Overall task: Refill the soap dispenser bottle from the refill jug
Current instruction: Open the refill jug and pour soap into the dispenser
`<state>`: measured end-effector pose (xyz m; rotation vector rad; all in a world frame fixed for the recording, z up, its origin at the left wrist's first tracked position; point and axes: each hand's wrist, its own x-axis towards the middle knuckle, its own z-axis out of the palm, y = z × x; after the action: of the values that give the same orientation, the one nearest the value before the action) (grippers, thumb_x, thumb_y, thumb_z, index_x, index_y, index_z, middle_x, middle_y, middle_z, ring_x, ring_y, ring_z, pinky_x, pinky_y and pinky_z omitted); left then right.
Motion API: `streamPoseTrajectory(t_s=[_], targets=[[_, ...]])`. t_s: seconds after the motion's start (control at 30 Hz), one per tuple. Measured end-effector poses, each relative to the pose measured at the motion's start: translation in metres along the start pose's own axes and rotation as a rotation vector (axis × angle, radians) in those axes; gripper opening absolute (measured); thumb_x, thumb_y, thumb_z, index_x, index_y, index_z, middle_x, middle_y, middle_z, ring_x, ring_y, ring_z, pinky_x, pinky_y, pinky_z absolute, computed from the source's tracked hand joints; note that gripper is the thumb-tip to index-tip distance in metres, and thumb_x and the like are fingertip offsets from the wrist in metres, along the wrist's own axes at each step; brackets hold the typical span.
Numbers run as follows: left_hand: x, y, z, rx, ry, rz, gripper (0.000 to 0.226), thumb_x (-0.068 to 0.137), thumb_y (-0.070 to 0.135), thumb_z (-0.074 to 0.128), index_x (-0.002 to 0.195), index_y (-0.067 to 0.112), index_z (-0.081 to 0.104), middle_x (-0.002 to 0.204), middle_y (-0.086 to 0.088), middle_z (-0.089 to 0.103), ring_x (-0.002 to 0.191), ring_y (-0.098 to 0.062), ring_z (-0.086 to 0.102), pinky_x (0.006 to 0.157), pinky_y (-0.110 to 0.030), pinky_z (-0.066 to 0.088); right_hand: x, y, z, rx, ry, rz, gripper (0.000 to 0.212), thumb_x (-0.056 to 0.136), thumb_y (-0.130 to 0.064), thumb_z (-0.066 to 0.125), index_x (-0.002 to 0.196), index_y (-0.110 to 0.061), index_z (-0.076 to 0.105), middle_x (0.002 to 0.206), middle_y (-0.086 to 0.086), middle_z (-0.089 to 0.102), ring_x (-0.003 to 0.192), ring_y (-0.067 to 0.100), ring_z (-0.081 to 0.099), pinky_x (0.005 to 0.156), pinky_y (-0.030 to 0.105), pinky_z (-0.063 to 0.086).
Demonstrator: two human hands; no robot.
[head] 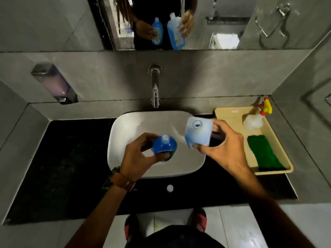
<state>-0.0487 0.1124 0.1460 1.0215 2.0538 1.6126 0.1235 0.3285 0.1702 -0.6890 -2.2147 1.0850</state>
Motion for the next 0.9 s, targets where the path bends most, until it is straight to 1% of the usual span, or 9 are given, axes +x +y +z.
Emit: streamPoseTrajectory(t_s=[0.07, 0.13, 0.27, 0.4, 0.5, 0.6, 0.67, 0.77, 0.9], targets=[[-0.018, -0.019, -0.002, 0.023, 0.004, -0.019, 0.053, 0.064, 0.042, 0.092, 0.108, 0.044, 0.064, 0.106, 0.022, 0.072, 0.096, -0.002, 0.07, 0.081, -0.011, 0.053, -0.021, 0.021, 0.001, 0.058, -0.029, 0.04, 0.077, 0.052, -0.033, 0.1, 0.12, -0.037, 0.065, 0.109, -0.019, 0.075, 0.099, 0.001, 0.073, 0.086, 0.022, 0.06], [-0.038, -0.044, 0.0, 0.055, -0.015, -0.071, 0.051, 0.064, 0.046, 0.089, 0.108, 0.042, 0.064, 0.107, 0.02, 0.071, 0.097, -0.005, 0.07, 0.081, -0.015, 0.054, -0.044, 0.044, 0.001, 0.058, -0.069, 0.093, 0.077, 0.054, -0.039, 0.101, 0.122, -0.04, 0.064, 0.114, -0.024, 0.072, 0.103, -0.001, 0.071, 0.084, 0.015, 0.057], [-0.078, -0.087, 0.004, 0.04, -0.064, -0.25, 0.056, 0.061, 0.05, 0.088, 0.111, 0.035, 0.065, 0.108, 0.015, 0.073, 0.098, -0.007, 0.071, 0.085, -0.02, 0.057, -0.086, 0.081, 0.007, 0.066, -0.188, 0.206, 0.081, 0.058, -0.044, 0.1, 0.127, -0.037, 0.06, 0.119, -0.02, 0.071, 0.107, 0.002, 0.071, 0.083, 0.015, 0.056], [-0.101, -0.116, 0.008, 0.092, -0.141, -0.347, 0.058, 0.058, 0.048, 0.09, 0.11, 0.039, 0.065, 0.11, 0.021, 0.073, 0.103, 0.001, 0.069, 0.088, -0.015, 0.054, -0.113, 0.108, 0.022, 0.068, -0.254, 0.314, 0.081, 0.057, -0.036, 0.102, 0.125, -0.042, 0.058, 0.117, -0.02, 0.072, 0.105, 0.0, 0.071, 0.08, 0.011, 0.055], [-0.111, -0.134, 0.013, 0.102, -0.208, -0.414, 0.058, 0.06, 0.044, 0.09, 0.11, 0.033, 0.065, 0.115, 0.018, 0.073, 0.109, -0.002, 0.068, 0.095, -0.02, 0.053, -0.122, 0.122, 0.035, 0.03, -0.273, 0.339, 0.078, 0.057, -0.043, 0.099, 0.122, -0.051, 0.056, 0.117, -0.025, 0.069, 0.105, -0.002, 0.07, 0.081, 0.01, 0.055], [-0.117, -0.15, 0.017, 0.126, -0.229, -0.458, 0.054, 0.061, 0.039, 0.09, 0.108, 0.035, 0.064, 0.114, 0.022, 0.072, 0.108, 0.002, 0.067, 0.093, -0.017, 0.053, -0.128, 0.139, 0.048, -0.017, -0.306, 0.358, 0.078, 0.059, -0.032, 0.099, 0.118, -0.058, 0.054, 0.116, -0.034, 0.065, 0.104, -0.008, 0.067, 0.079, 0.006, 0.052], [-0.119, -0.159, 0.019, 0.14, -0.232, -0.485, 0.053, 0.063, 0.029, 0.092, 0.106, 0.041, 0.063, 0.113, 0.024, 0.072, 0.106, 0.004, 0.067, 0.09, -0.014, 0.054, -0.131, 0.15, 0.055, -0.034, -0.324, 0.379, 0.08, 0.059, -0.023, 0.099, 0.117, -0.056, 0.055, 0.115, -0.035, 0.065, 0.104, -0.01, 0.066, 0.078, 0.006, 0.052], [-0.12, -0.171, 0.021, 0.146, -0.235, -0.523, 0.058, 0.064, 0.019, 0.093, 0.104, 0.047, 0.062, 0.111, 0.027, 0.071, 0.104, 0.006, 0.067, 0.085, -0.012, 0.054, -0.136, 0.164, 0.062, -0.043, -0.335, 0.397, 0.08, 0.06, -0.016, 0.098, 0.119, -0.049, 0.056, 0.113, -0.027, 0.069, 0.105, -0.008, 0.066, 0.08, 0.007, 0.051], [-0.12, -0.182, 0.023, 0.134, -0.232, -0.551, 0.059, 0.063, 0.018, 0.093, 0.103, 0.048, 0.062, 0.108, 0.028, 0.071, 0.102, 0.005, 0.067, 0.083, -0.011, 0.053, -0.142, 0.172, 0.069, -0.056, -0.344, 0.441, 0.08, 0.061, -0.015, 0.099, 0.119, -0.046, 0.054, 0.111, -0.022, 0.067, 0.104, -0.016, 0.063, 0.078, 0.003, 0.05]])
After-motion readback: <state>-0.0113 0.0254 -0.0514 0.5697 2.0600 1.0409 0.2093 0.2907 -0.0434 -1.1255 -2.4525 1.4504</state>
